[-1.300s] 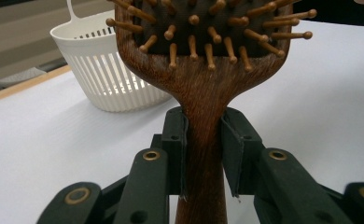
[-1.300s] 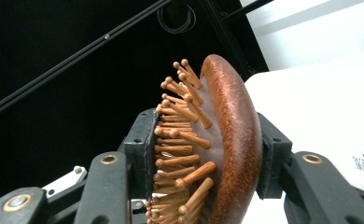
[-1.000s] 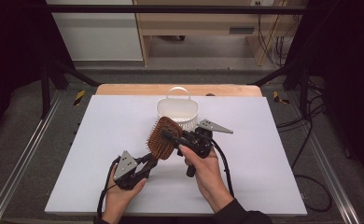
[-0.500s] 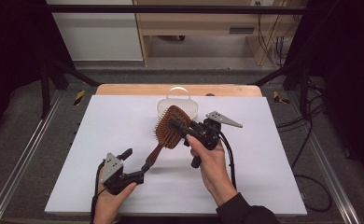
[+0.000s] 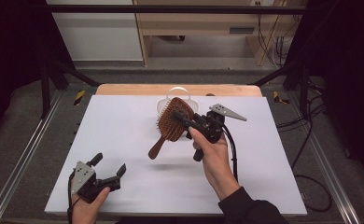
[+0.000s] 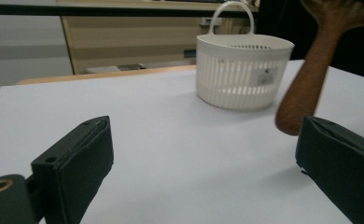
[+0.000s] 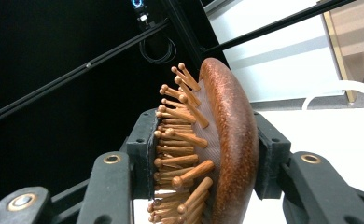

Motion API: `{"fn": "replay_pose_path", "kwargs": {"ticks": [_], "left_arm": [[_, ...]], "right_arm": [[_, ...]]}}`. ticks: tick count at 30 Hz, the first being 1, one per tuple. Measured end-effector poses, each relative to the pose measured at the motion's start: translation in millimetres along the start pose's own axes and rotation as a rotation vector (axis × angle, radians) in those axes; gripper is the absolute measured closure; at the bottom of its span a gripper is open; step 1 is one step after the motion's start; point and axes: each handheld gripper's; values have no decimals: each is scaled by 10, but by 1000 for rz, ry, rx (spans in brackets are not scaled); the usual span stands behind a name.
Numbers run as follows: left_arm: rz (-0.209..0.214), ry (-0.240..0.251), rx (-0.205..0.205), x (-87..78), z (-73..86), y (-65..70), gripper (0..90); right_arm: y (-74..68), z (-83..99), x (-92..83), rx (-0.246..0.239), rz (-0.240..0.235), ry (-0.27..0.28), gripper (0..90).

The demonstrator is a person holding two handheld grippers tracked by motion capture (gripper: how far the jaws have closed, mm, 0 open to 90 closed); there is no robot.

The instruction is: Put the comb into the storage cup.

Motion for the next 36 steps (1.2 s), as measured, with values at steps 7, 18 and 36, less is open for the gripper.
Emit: {"fn": "replay_pose_path", "kwargs": {"ticks": [7, 18, 36], "left_arm": [[-53, 26, -52, -78, 37, -172, 46], [-51, 38, -24, -98, 45, -243, 41], [-47, 28, -56, -82, 80, -279, 40]], "right_arm": [[-142, -222, 34, -22, -6, 27, 520], [-228, -565, 259, -49, 4, 50, 519], [3, -842, 626, 16, 64, 95, 517]]}}
Point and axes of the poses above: each handheld gripper's, and its own axes: x roughly forward along the jaws, z roughly out of its underside, y roughly to its right, and after that the axes turned 5 degrees about z, right-handed
